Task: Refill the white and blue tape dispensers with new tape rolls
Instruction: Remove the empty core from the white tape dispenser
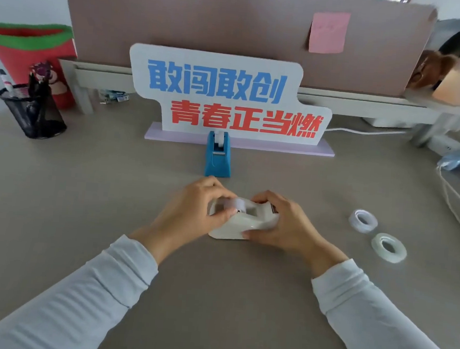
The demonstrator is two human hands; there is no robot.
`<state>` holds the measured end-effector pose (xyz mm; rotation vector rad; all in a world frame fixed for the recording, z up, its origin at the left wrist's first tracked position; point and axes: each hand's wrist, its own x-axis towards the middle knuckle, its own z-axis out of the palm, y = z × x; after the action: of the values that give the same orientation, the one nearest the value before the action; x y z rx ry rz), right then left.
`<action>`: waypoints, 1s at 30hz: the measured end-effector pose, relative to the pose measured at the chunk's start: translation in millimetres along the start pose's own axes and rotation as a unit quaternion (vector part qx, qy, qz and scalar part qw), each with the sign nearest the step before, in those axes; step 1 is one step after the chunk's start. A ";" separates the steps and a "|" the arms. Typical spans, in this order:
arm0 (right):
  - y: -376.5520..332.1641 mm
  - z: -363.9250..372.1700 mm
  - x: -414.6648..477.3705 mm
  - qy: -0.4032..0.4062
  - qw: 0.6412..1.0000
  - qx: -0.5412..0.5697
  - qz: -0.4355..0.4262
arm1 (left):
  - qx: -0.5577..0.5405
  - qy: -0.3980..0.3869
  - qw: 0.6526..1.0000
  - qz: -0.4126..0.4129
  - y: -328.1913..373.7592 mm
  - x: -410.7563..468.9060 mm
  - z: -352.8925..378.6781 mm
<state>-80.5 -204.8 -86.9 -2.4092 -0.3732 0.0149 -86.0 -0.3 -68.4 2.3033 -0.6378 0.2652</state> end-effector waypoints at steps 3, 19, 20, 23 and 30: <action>-5.8 2.1 -9.6 -0.004 1.000 -0.013 -0.013 | 0.003 -0.016 1.000 -0.006 4.5 -6.5 -5.3; -3.4 0.0 -13.4 -0.018 0.995 -0.057 -0.078 | -0.139 0.096 0.985 0.040 -1.1 13.2 -1.2; -3.6 0.8 -14.9 -0.015 0.995 -0.056 -0.079 | -0.152 0.106 0.982 0.032 -0.6 10.8 -1.0; -5.1 -0.4 -20.9 -0.019 0.998 -0.037 -0.051 | -0.201 0.130 0.971 -0.019 5.6 1.0 0.4; -27.9 -10.2 -43.2 0.144 0.976 0.096 -0.129 | -0.204 0.116 0.972 0.026 41.3 -21.8 7.0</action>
<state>-128.1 -202.8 -65.0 -2.1176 -0.5185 -0.3926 -125.9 -22.7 -56.8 1.8313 -0.5740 0.3826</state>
